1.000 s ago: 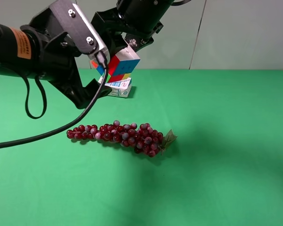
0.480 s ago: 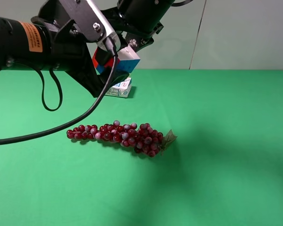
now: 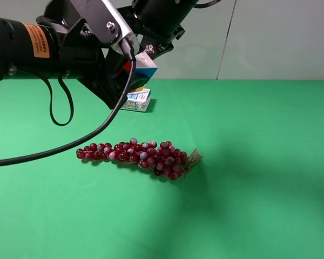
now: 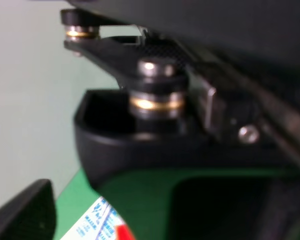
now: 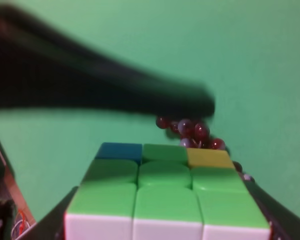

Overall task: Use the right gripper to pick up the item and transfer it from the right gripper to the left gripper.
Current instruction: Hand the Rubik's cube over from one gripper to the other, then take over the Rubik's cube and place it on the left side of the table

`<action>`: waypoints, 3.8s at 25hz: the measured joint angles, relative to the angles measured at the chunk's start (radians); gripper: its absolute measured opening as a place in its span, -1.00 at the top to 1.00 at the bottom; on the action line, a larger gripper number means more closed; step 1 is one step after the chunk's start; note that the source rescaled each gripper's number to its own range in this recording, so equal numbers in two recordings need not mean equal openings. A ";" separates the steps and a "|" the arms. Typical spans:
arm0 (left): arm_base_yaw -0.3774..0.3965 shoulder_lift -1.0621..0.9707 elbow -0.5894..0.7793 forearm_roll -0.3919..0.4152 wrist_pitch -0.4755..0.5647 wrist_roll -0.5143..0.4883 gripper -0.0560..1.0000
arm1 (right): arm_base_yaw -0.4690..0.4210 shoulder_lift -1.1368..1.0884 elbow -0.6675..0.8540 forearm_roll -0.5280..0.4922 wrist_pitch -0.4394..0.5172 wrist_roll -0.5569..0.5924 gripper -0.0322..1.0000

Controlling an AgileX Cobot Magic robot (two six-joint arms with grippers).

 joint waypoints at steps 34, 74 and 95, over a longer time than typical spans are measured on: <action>-0.003 0.002 0.000 0.000 0.023 -0.035 0.88 | -0.031 -0.062 -0.002 -0.121 0.069 0.072 -1.00; -0.159 0.004 0.000 0.000 0.125 -0.248 0.88 | -0.134 -0.811 0.641 -0.476 0.113 0.073 -1.00; -0.164 0.004 0.000 0.000 0.151 -0.323 0.88 | -0.134 -1.590 1.247 -0.479 -0.079 0.183 -1.00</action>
